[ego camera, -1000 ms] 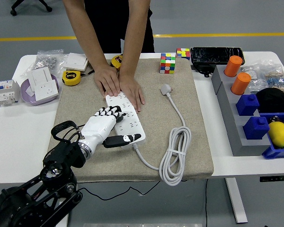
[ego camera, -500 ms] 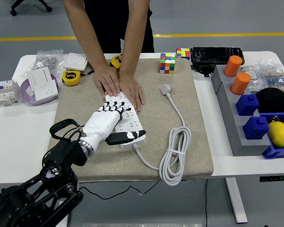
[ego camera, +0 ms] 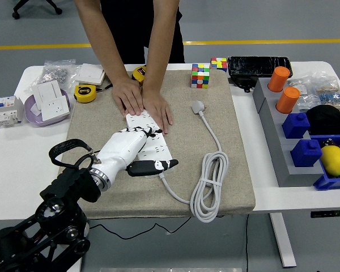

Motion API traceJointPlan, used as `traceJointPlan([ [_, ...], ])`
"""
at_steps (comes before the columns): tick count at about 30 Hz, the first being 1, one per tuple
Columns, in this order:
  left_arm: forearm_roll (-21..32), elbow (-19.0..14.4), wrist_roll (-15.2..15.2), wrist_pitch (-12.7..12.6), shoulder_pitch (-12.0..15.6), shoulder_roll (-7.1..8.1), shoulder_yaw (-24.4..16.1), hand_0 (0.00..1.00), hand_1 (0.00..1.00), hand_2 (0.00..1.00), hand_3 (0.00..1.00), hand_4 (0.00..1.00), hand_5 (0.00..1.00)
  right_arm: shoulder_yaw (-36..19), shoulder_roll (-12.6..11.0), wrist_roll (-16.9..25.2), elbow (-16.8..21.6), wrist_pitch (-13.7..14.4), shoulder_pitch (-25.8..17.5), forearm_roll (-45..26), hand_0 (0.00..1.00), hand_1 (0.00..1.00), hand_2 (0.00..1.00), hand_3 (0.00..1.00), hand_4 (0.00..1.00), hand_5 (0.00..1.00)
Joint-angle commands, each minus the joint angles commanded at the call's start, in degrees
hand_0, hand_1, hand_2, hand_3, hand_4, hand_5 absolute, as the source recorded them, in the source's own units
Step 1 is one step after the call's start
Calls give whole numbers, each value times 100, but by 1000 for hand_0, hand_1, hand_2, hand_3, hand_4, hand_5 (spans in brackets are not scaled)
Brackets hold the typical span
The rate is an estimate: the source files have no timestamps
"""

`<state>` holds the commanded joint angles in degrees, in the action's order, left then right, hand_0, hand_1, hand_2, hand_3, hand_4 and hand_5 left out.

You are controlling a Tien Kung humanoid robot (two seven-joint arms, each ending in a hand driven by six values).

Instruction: Pick up the plug,place it near the board,insert it into the board,press the button

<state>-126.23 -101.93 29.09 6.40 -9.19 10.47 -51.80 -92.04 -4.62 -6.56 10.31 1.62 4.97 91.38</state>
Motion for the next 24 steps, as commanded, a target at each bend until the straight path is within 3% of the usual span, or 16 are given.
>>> traceJointPlan([
  [3,206,0,-19,60,39,30,-12,322,250,339,885,739,359,35,2,4,0,2,13,-27,892,740,730,768,998,940],
  [4,388,0,-44,99,52,45,15,205,81,164,816,631,249,40,1,0,0,3,18,-29,881,739,730,768,998,940],
  [9,675,0,-36,316,39,35,101,205,81,164,816,631,249,52,-3,-8,0,5,24,-28,881,739,730,768,998,940],
  [10,678,0,-34,349,32,30,119,184,71,154,836,496,172,57,-3,-9,0,4,25,-31,879,738,728,768,998,939],
  [13,646,0,-37,416,-31,19,210,184,71,154,836,496,172,76,-2,-13,0,3,30,-34,879,738,728,768,998,939],
  [24,381,873,-209,295,-248,-175,362,167,65,149,873,467,94,110,-6,-20,0,2,9,-31,876,737,729,769,998,936],
])
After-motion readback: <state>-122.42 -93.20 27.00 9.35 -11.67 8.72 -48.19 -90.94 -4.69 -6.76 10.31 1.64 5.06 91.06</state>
